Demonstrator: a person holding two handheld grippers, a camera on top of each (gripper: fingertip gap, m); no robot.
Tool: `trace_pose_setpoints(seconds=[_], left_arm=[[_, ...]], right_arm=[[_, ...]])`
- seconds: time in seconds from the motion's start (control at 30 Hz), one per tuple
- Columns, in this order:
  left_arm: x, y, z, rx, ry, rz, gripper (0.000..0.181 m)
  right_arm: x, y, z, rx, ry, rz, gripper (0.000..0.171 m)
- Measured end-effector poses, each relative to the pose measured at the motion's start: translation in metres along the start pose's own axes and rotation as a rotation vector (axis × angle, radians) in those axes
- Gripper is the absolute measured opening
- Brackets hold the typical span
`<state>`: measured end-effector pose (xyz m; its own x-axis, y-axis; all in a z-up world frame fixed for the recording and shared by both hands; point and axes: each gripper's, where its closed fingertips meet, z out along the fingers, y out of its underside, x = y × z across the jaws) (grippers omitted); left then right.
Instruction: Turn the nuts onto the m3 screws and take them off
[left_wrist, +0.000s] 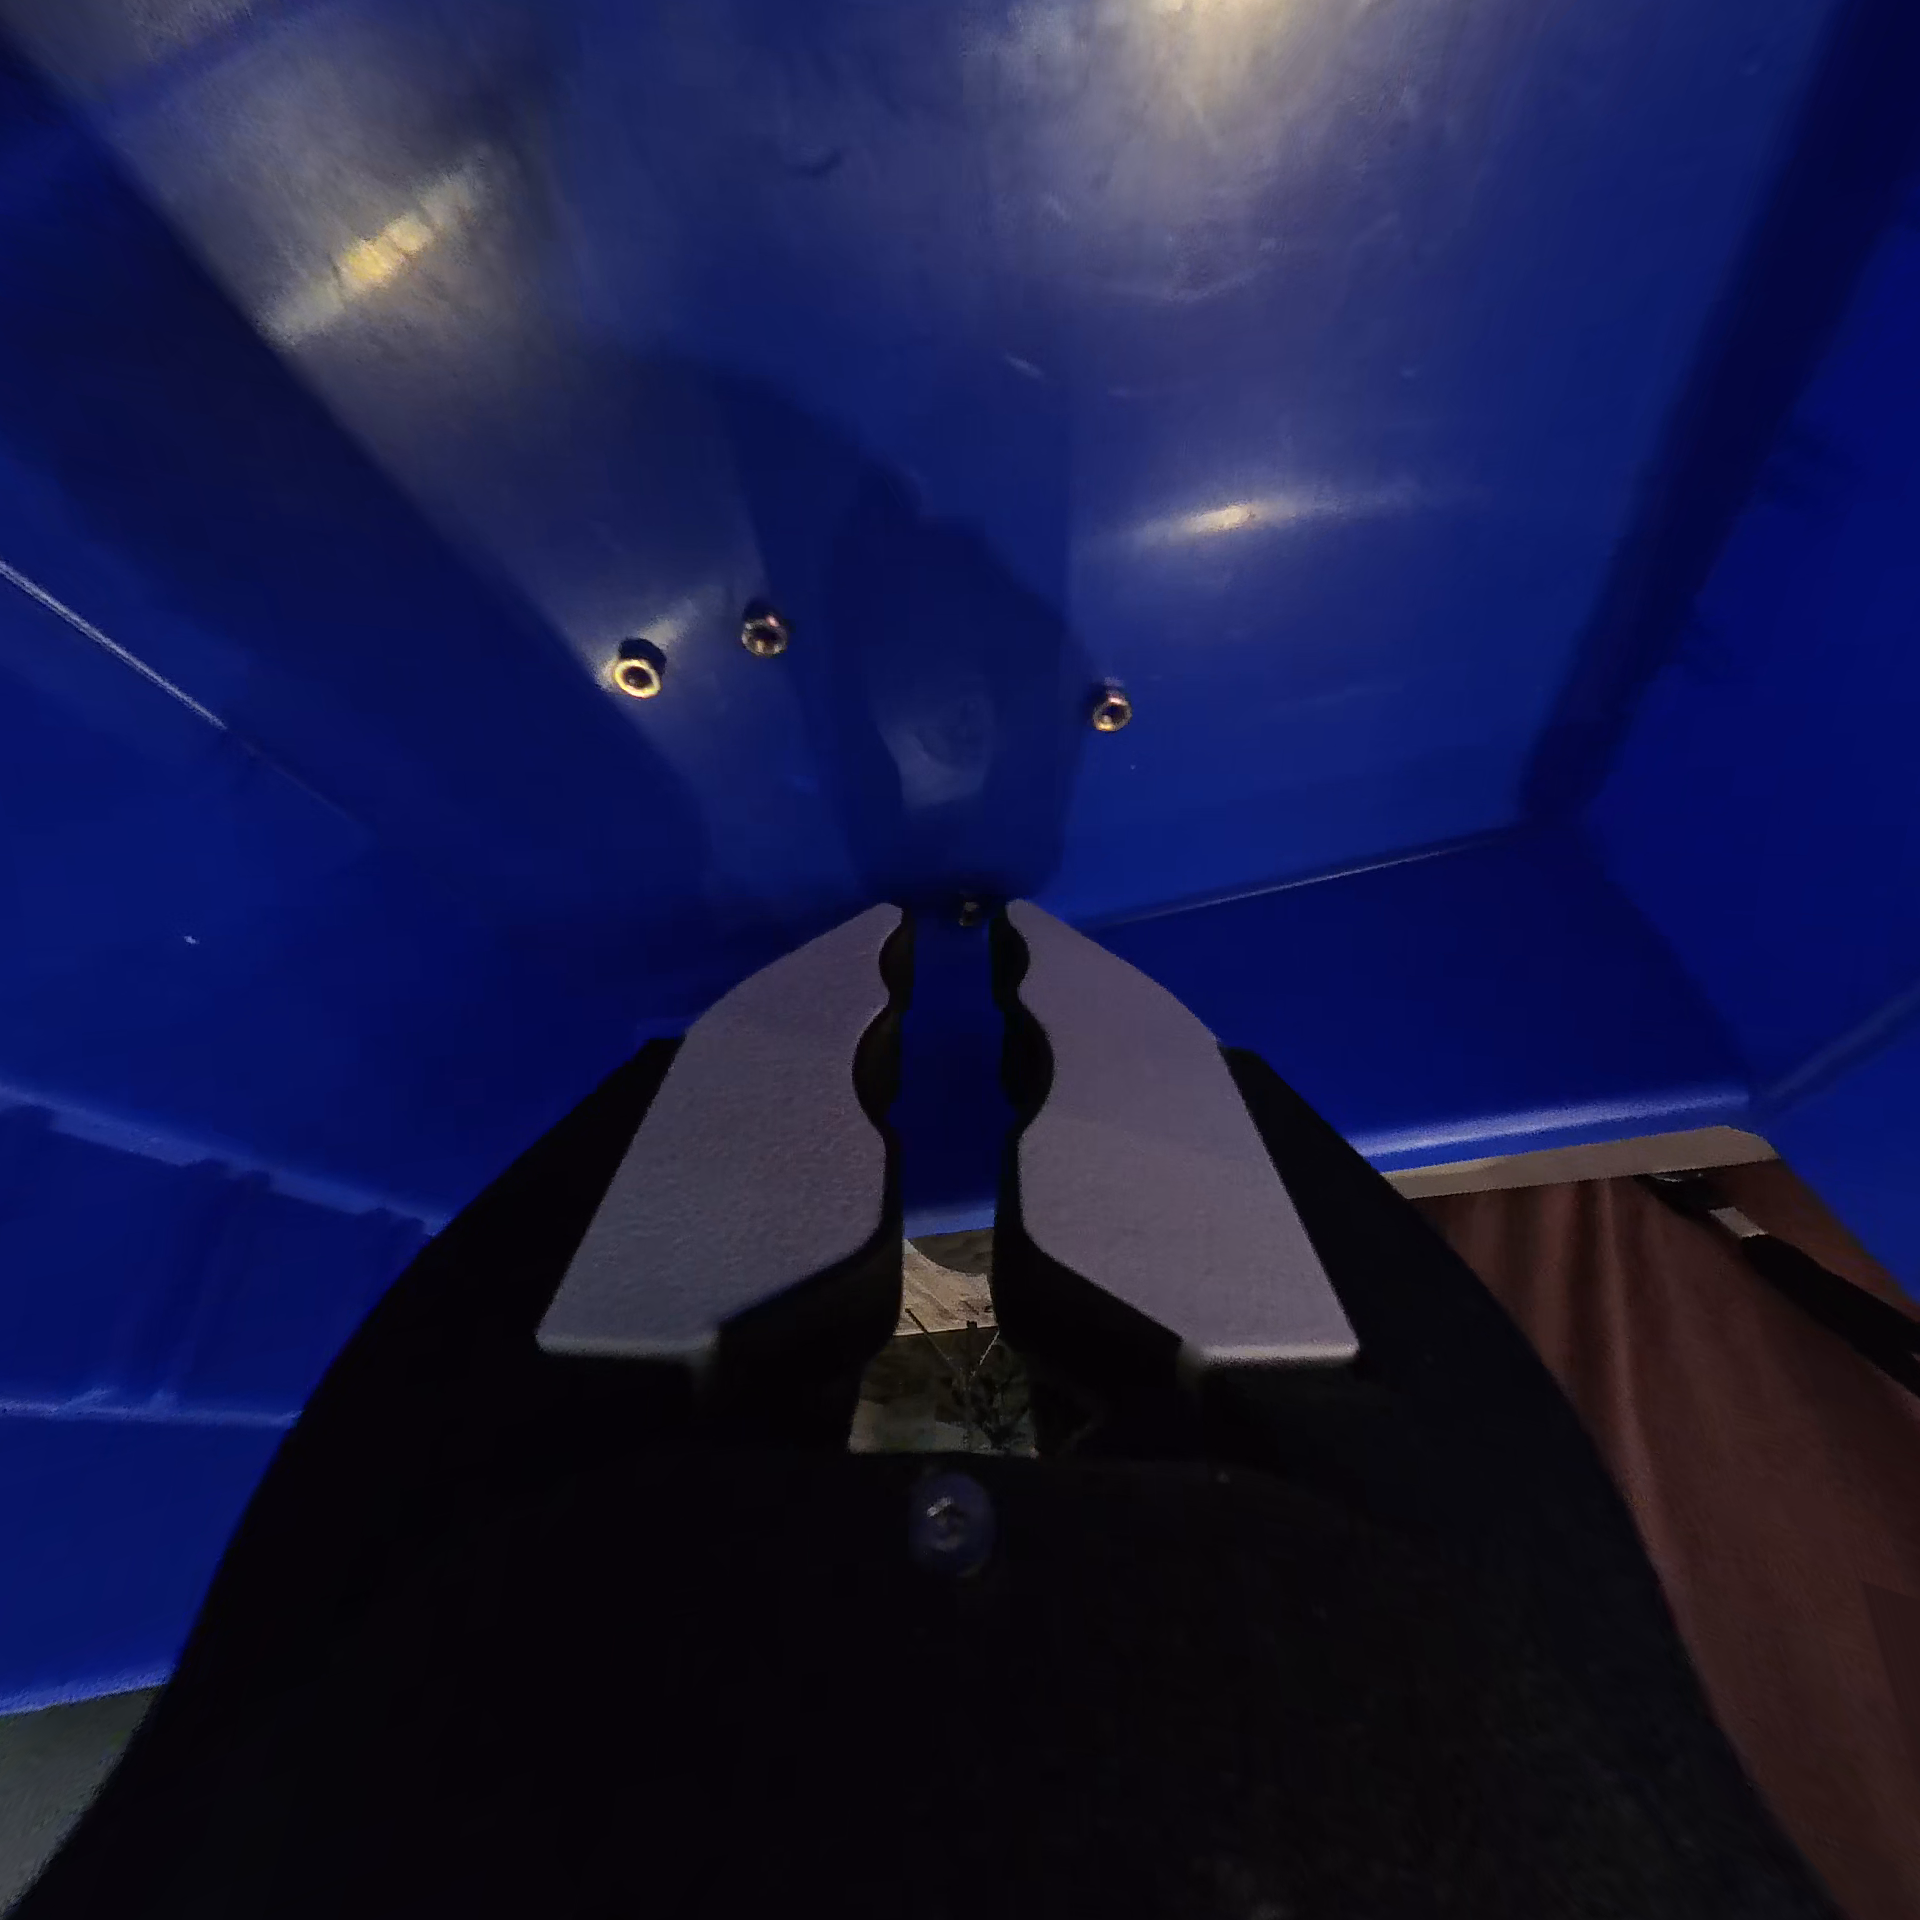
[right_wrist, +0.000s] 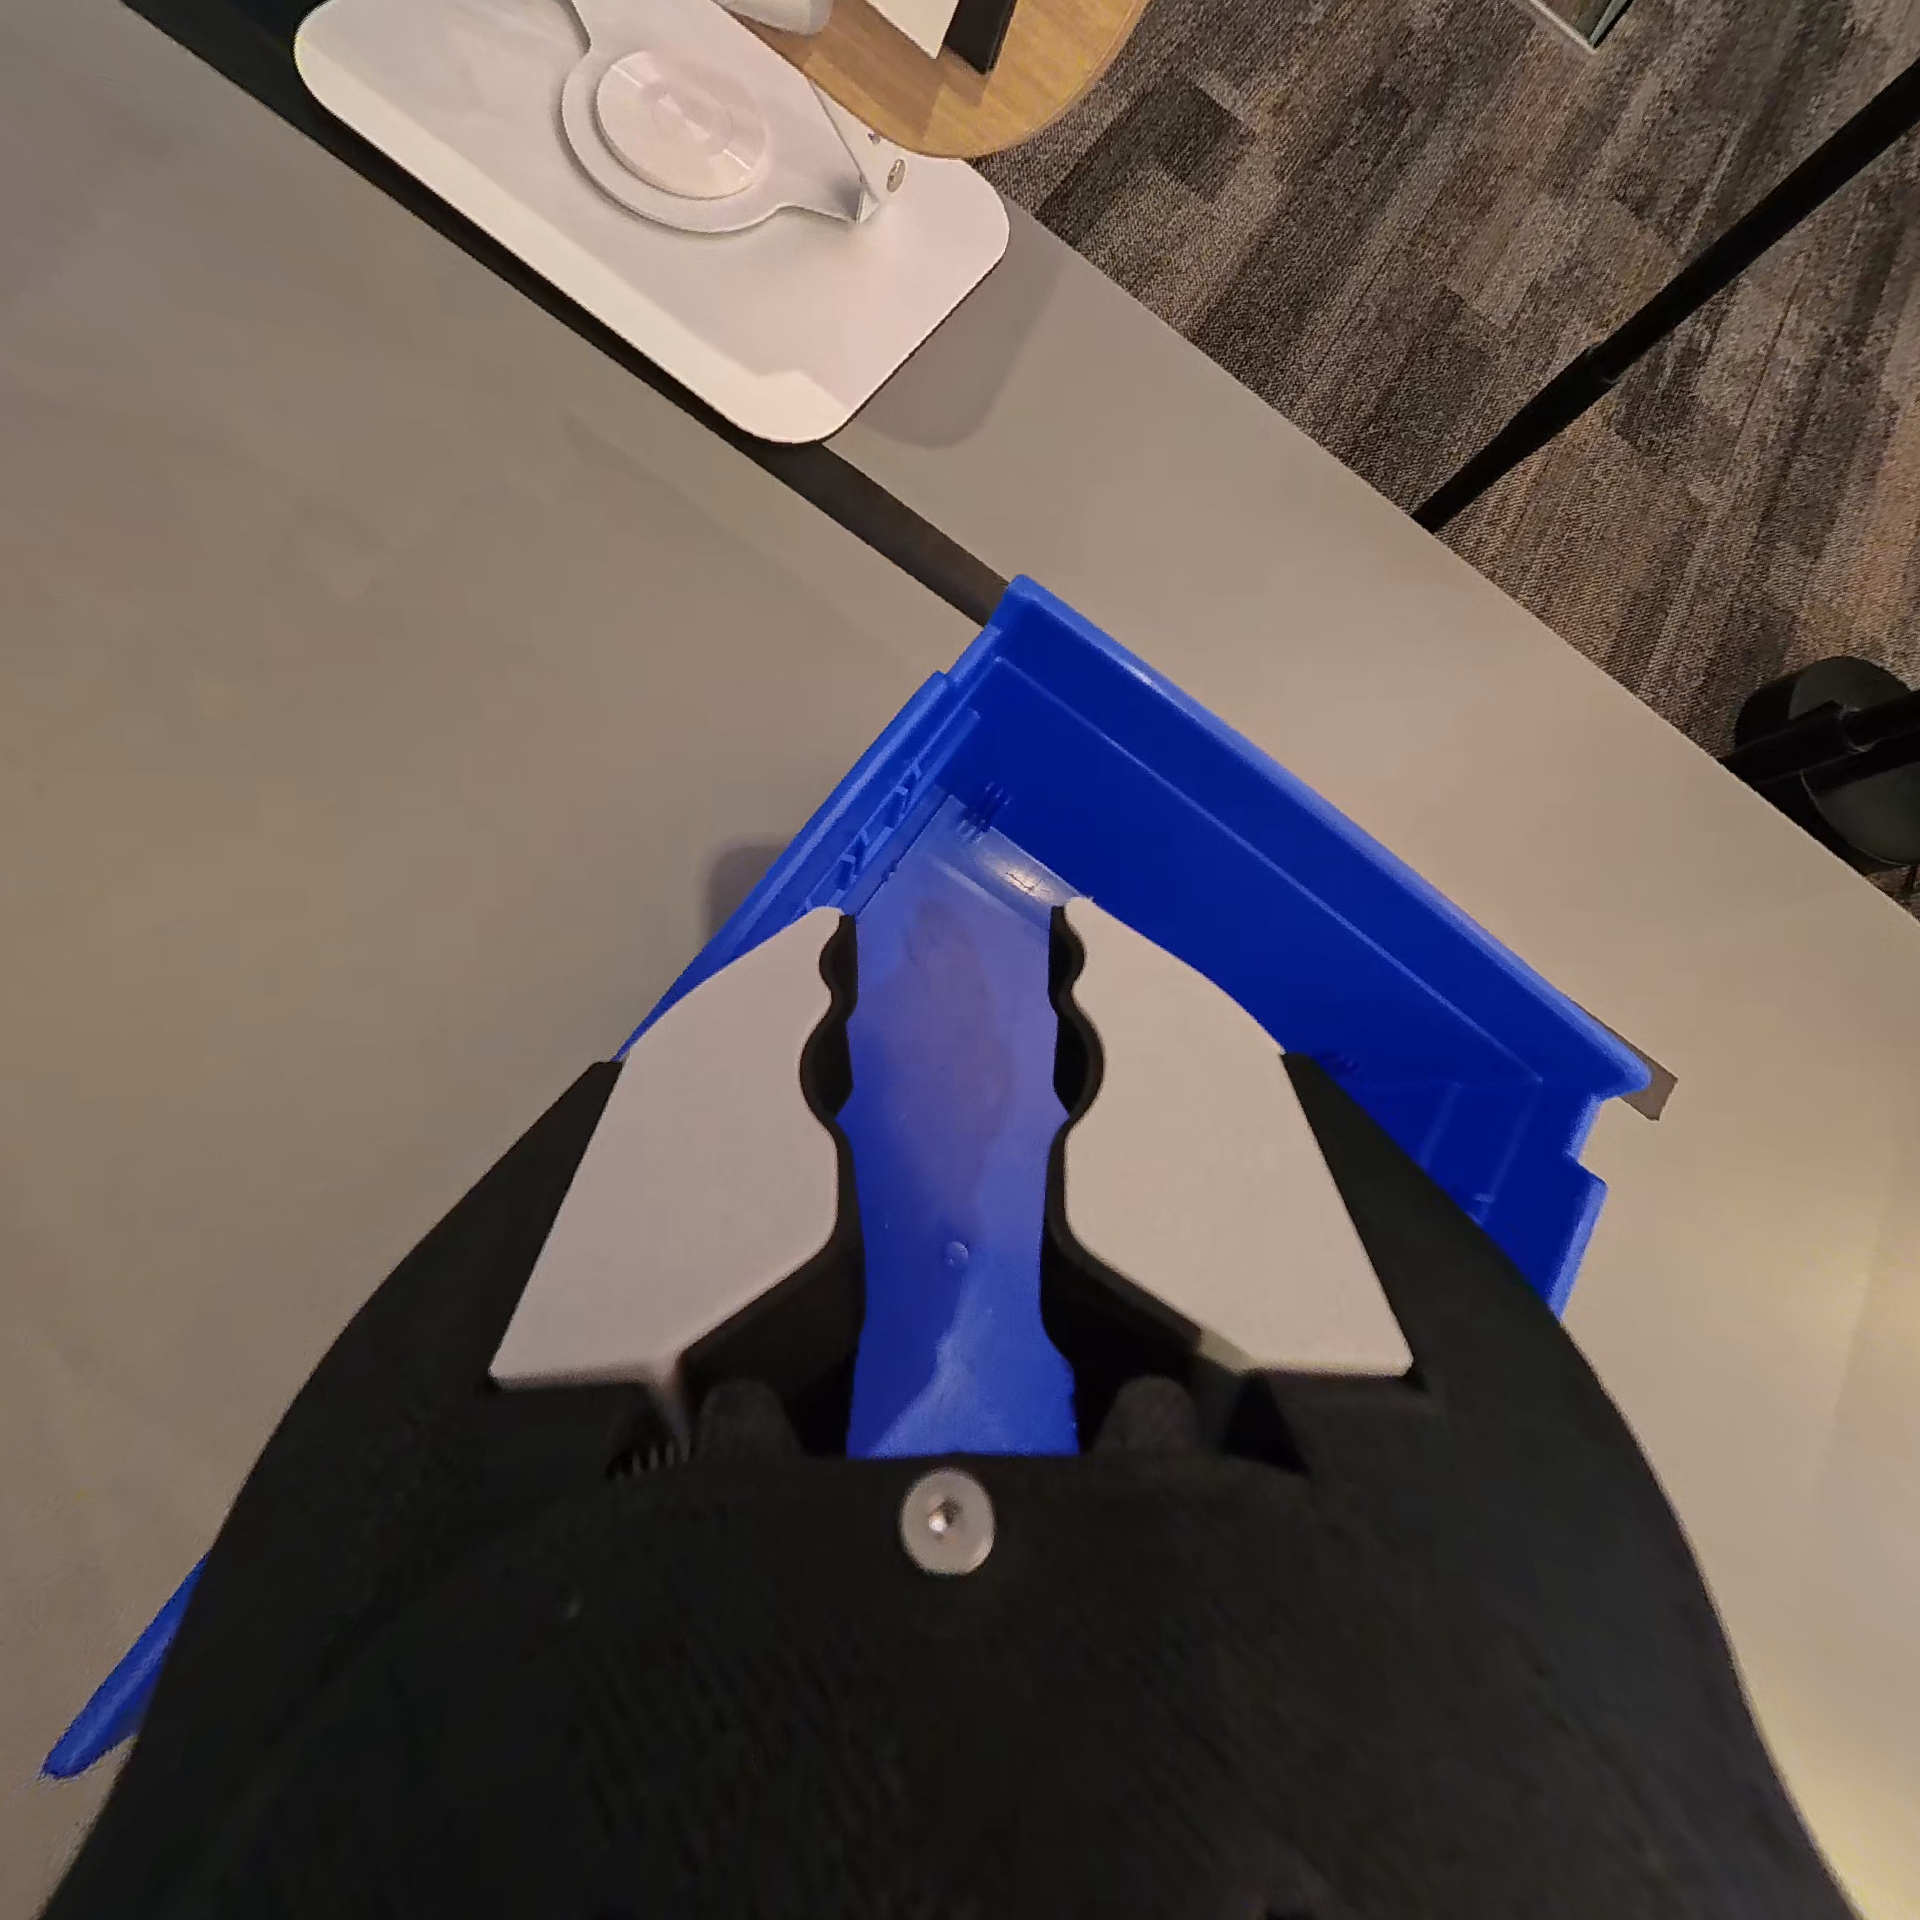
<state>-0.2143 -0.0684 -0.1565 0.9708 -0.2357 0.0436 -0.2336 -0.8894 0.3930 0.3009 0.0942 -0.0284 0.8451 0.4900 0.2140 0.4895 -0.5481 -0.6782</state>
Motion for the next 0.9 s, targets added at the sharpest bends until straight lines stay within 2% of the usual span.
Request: trace_pose_setpoints(seconds=[0.13, 0.57, 0.9], left_arm=[[-0.004, 0.0, 0.0, 0.003, -0.019, 0.01, 0.006], [-0.006, 0.0, -0.003, 0.02, -0.023, 0.064, 0.005], [0.005, 0.0, -0.051, 0.158, -0.005, 0.098, 0.005]], right_arm=[[0.0, 0.001, 0.0, -0.003, -0.002, 0.003, 0.036], [-0.003, 0.003, 0.005, -0.02, -0.012, -0.006, 0.037], [-0.003, 0.002, 0.002, -0.017, -0.017, -0.007, 0.036]])
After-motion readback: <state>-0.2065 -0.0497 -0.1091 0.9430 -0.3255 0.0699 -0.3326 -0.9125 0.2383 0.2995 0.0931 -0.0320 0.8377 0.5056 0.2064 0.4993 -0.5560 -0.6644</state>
